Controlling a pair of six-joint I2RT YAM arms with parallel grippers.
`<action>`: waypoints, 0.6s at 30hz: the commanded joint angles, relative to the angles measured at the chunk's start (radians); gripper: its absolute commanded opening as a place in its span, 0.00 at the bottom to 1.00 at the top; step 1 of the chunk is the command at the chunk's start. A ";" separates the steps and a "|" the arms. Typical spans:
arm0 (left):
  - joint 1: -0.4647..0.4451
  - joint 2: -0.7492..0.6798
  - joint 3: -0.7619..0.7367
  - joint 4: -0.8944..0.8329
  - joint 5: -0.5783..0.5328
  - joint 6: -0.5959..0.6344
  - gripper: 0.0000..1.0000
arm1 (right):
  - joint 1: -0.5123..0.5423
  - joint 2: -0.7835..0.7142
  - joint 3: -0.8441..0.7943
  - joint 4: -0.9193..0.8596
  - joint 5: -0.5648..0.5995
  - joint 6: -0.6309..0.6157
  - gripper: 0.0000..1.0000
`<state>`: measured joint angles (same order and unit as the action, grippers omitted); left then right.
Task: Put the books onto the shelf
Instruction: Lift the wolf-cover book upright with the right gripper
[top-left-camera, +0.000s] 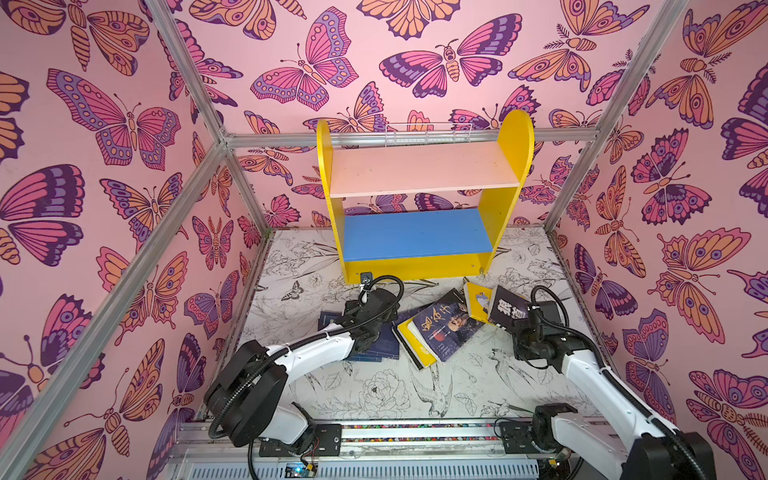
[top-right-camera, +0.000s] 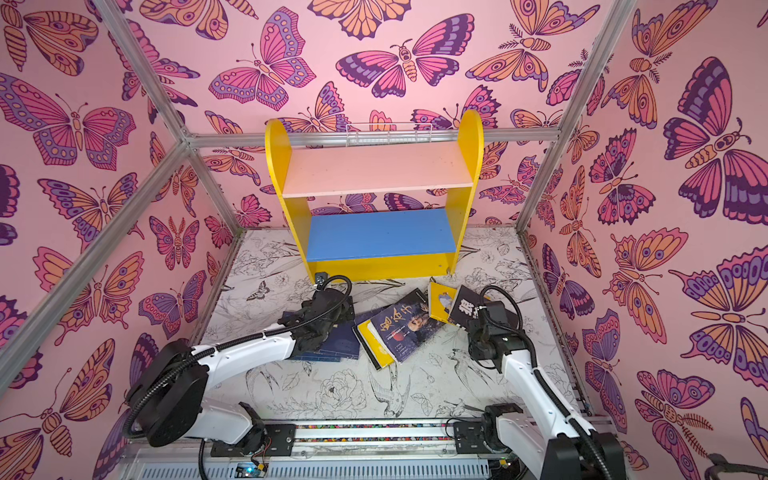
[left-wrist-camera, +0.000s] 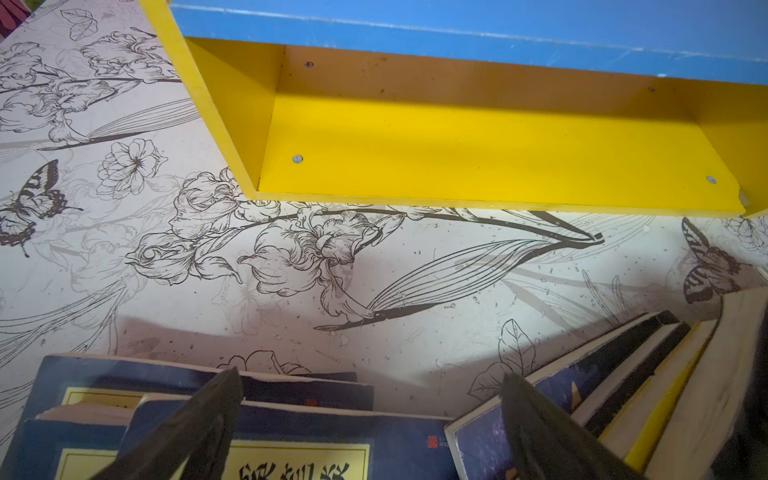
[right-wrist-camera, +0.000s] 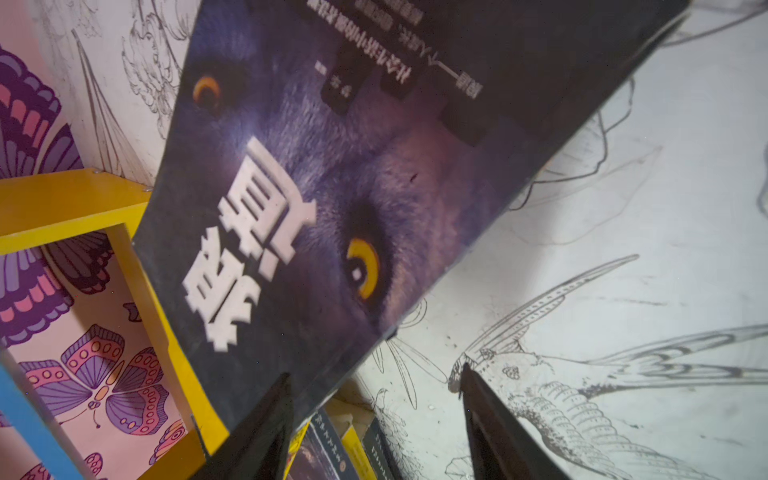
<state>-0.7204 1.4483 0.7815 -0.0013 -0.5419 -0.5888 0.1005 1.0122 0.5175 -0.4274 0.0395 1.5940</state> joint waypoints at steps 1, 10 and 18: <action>-0.005 -0.005 0.004 -0.008 -0.004 0.001 0.99 | -0.020 0.045 0.028 0.060 0.017 0.027 0.64; -0.007 -0.015 -0.006 -0.010 -0.021 -0.007 0.99 | -0.061 0.076 -0.001 0.078 0.052 0.026 0.63; -0.007 -0.020 -0.012 -0.008 -0.030 -0.017 0.99 | -0.066 0.029 -0.085 0.099 0.095 0.105 0.33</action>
<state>-0.7208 1.4479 0.7811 -0.0010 -0.5480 -0.5911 0.0406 1.0565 0.4572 -0.3202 0.0948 1.6501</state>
